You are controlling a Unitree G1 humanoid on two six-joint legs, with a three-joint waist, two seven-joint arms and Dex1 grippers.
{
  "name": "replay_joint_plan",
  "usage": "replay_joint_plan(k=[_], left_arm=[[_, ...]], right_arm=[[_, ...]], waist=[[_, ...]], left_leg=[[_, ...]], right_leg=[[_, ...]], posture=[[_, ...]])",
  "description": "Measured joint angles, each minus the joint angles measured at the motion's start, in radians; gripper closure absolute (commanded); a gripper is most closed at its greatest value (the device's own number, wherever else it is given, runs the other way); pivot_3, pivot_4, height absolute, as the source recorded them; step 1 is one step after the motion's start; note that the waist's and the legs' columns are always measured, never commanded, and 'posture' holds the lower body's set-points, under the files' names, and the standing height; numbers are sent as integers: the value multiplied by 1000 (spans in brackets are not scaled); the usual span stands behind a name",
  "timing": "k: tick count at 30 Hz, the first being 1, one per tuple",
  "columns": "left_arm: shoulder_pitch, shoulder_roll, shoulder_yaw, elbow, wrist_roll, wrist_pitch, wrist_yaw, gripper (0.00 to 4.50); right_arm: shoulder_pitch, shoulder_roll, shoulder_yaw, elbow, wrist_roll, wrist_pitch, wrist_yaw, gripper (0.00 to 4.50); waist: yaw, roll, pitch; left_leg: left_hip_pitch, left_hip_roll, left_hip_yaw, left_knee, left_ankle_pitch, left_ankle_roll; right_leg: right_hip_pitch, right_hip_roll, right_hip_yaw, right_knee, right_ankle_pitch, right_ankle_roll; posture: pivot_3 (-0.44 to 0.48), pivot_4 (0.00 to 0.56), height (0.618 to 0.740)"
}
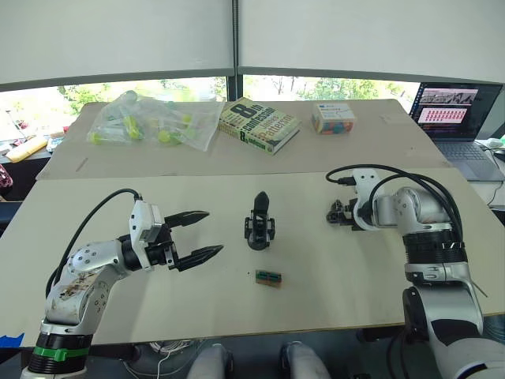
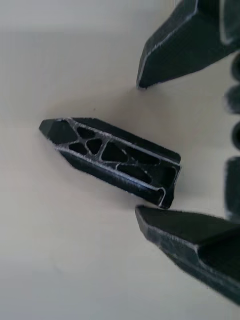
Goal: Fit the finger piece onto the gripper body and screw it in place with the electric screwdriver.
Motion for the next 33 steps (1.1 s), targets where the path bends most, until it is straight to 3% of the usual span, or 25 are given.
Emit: replay_joint_plan(k=[4, 5, 9, 12, 19, 25, 33], left_arm=[[7, -4, 0, -7, 0, -1, 4, 0], [7, -4, 0, -11, 0, -1, 4, 0], [9, -7, 0, -23, 0, 0, 9, 0], [5, -32, 9, -33, -28, 26, 48, 0], [-147, -148, 117, -72, -352, 296, 363, 0], [-360, -325, 107, -63, -493, 401, 673, 0], [-440, -461, 30, 26, -448, 407, 762, 0]], right_arm=[[1, 12, -1, -10, -16, 5, 7, 3295], [3, 13, -1, -18, -17, 10, 12, 3400], [41, 11, -1, -83, -17, 10, 52, 3400], [147, -40, 14, -196, -15, -144, 149, 3400], [369, -174, 10, -522, -127, -840, 342, 3400], [378, -38, 82, -663, -235, -1128, 284, 3400], [374, 33, 215, -676, -350, -1195, 275, 3400]], waist=[[-2, 0, 0], [-2, 0, 0], [-2, 0, 0], [4, 0, 0], [1, 0, 0], [0, -1, 1], [7, -1, 1]], left_leg=[[0, 0, 0, 0, 0, 0], [1, 0, 0, 0, 0, 0], [1, 0, 0, 0, 0, 0], [0, 0, 0, 0, 0, 0], [0, 0, -1, 5, -1, 1], [2, 0, -1, 5, 0, -1], [3, -2, -1, 5, 0, -1]], right_leg=[[0, 1, 0, 0, 0, 0], [0, 1, 0, 0, 0, 0], [0, 1, 0, 0, 0, 0], [0, 0, 0, 0, 0, 0], [2, 0, 1, 1, 1, 4], [2, 1, 2, 2, 2, 2], [3, 1, 2, 1, 3, 2]], posture=[[0, 150, 740], [0, 150, 740], [0, 150, 740], [0, 150, 740], [0, 150, 740], [0, 150, 740], [0, 150, 740]])
